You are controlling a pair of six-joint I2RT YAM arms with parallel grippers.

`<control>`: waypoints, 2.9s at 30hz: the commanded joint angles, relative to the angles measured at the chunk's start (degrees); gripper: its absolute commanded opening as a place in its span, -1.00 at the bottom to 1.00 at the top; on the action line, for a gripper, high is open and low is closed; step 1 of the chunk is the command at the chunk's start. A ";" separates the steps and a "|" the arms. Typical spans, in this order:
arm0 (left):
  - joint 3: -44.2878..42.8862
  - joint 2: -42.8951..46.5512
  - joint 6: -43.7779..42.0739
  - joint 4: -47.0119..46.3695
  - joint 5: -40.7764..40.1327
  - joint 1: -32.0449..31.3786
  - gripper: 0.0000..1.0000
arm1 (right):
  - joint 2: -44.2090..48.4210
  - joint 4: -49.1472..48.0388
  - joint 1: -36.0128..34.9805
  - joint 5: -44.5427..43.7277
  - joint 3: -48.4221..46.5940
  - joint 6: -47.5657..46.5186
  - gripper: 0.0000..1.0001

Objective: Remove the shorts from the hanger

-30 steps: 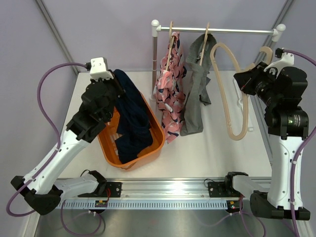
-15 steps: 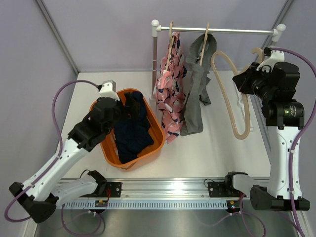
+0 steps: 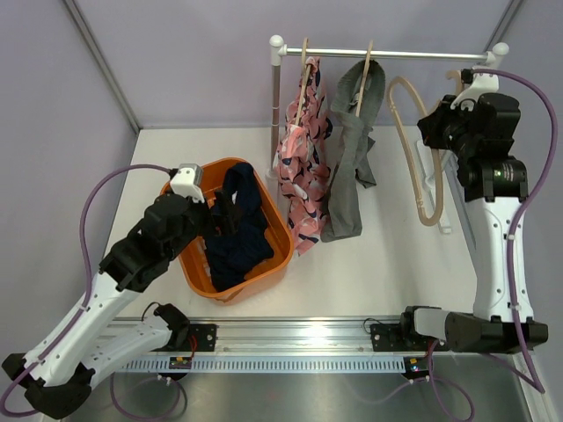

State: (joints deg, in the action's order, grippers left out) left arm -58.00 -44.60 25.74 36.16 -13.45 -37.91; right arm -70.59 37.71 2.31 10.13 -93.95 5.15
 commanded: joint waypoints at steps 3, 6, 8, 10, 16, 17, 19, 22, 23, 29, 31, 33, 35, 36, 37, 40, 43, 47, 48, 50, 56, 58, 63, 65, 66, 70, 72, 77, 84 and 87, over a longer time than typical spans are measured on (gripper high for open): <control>2.18 1.09 -4.03 0.14 1.06 0.03 0.98 | -7.80 -1.42 -0.20 -8.19 -12.03 -1.19 -1.00; 3.85 1.36 -4.38 -0.91 1.85 0.03 0.98 | -12.63 -0.80 -0.20 -9.60 -17.30 -0.75 -1.00; 5.08 1.44 -4.38 -1.27 2.29 0.03 0.98 | -16.50 0.51 -0.20 -9.87 -21.68 -0.66 -1.00; 5.61 1.27 -4.38 -1.27 3.08 0.03 0.98 | -20.09 2.35 -0.20 -11.35 -24.51 -0.84 -1.00; 6.58 0.92 -3.94 -1.71 4.84 0.03 0.98 | -26.34 2.54 -0.20 -12.50 -30.41 -1.54 -1.00; 6.58 0.83 -3.85 -1.80 5.10 0.03 0.98 | -27.14 2.63 -0.20 -12.42 -31.63 -1.54 -1.00; 6.76 0.83 -3.85 -1.80 5.28 0.03 0.98 | -29.42 3.42 -0.20 -12.15 -33.22 -1.46 -1.00; 6.85 0.74 -3.76 -1.80 5.37 0.03 0.98 | -31.80 3.77 -0.20 -11.45 -35.33 -1.02 -1.00; 6.93 0.83 -3.76 -1.80 5.45 0.03 0.98 | -32.15 3.60 -0.20 -11.36 -35.60 -0.93 -1.00; 7.11 1.01 -3.76 -1.71 5.37 0.03 0.98 | -35.58 4.56 -0.20 -11.54 -37.09 -1.01 -1.00; 7.11 1.09 -3.68 -1.62 5.45 0.03 0.98 | -36.20 4.91 -0.20 -11.45 -36.66 -1.02 -1.00; 7.11 1.09 -3.68 -1.53 5.45 0.03 0.98 | -36.20 4.65 -0.20 -11.45 -35.87 -1.02 -1.00; 7.20 1.09 -3.76 -1.53 5.54 0.03 0.98 | -35.85 4.12 -0.20 -11.54 -34.02 -1.02 -1.00; 7.20 0.92 -3.68 -1.62 5.54 0.03 0.98 | -35.33 3.60 -0.20 -11.97 -33.32 -1.02 -1.00; 7.11 0.83 -3.76 -1.53 5.54 0.03 0.98 | -34.97 3.42 -0.20 -12.15 -32.01 -1.10 -1.00; 7.11 0.65 -3.68 -1.53 5.54 0.03 0.98 | -33.92 2.98 -0.20 -13.12 -29.81 -1.37 -1.00; 7.11 0.57 -3.59 -1.45 5.45 0.03 0.98 | -32.51 2.45 -0.20 -14.17 -27.09 -1.81 -1.00; 7.20 0.39 -3.59 -1.36 5.19 0.03 0.98 | -30.49 0.70 -0.20 -14.70 -23.21 -2.25 -0.95; 7.20 0.30 -3.68 -1.27 5.19 0.03 0.98 | -30.05 0.52 -0.20 -14.79 -22.77 -2.42 -0.92; 7.20 0.21 -3.68 -1.18 5.02 0.03 0.98 | -29.61 0.26 -0.20 -14.88 -21.89 -2.51 -0.91; 7.20 0.13 -3.50 -1.09 4.40 0.03 0.98 | -29.61 0.52 -0.11 -14.88 -23.12 -3.04 -0.85; 7.20 0.13 -3.50 -1.09 4.31 0.03 0.98 | -29.52 0.69 -0.20 -15.05 -23.47 -3.13 -0.78; 7.20 -0.05 -3.50 -1.01 4.14 0.03 0.98 | -28.73 0.08 -0.11 -15.58 -22.77 -2.95 -0.64; 7.20 -0.22 -3.50 -0.92 4.14 0.03 0.98 | -28.64 -0.01 -0.11 -15.67 -22.77 -3.04 -0.60; 7.20 -0.14 -3.50 -0.83 4.14 0.03 0.98 | -28.55 0.08 -0.11 -15.84 -22.85 -3.12 -0.59; 7.28 -0.23 -3.50 -0.83 4.14 0.03 0.98 | -28.20 -0.01 -0.11 -16.11 -22.59 -3.13 -0.52; 7.28 -0.31 -3.50 -0.83 4.14 0.03 0.98 | -27.59 -0.18 -0.11 -16.63 -22.24 -3.04 -0.48; 7.20 -0.58 -3.50 -0.74 4.22 -0.06 0.98 | -26.27 -0.36 -0.11 -17.86 -21.80 -2.95 -0.47; 7.20 -0.75 -3.59 -0.65 4.22 -0.06 0.98 | -23.63 -0.71 -0.11 -20.67 -20.31 -2.42 -0.49; 7.20 -0.75 -3.50 -0.65 4.22 -0.06 0.98 | -23.19 -0.01 -0.11 -22.96 -20.74 -2.33 -0.53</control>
State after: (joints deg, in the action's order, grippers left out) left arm -50.98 -45.17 22.46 36.73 -9.28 -37.91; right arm -96.77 38.09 2.31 -8.69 -114.28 2.81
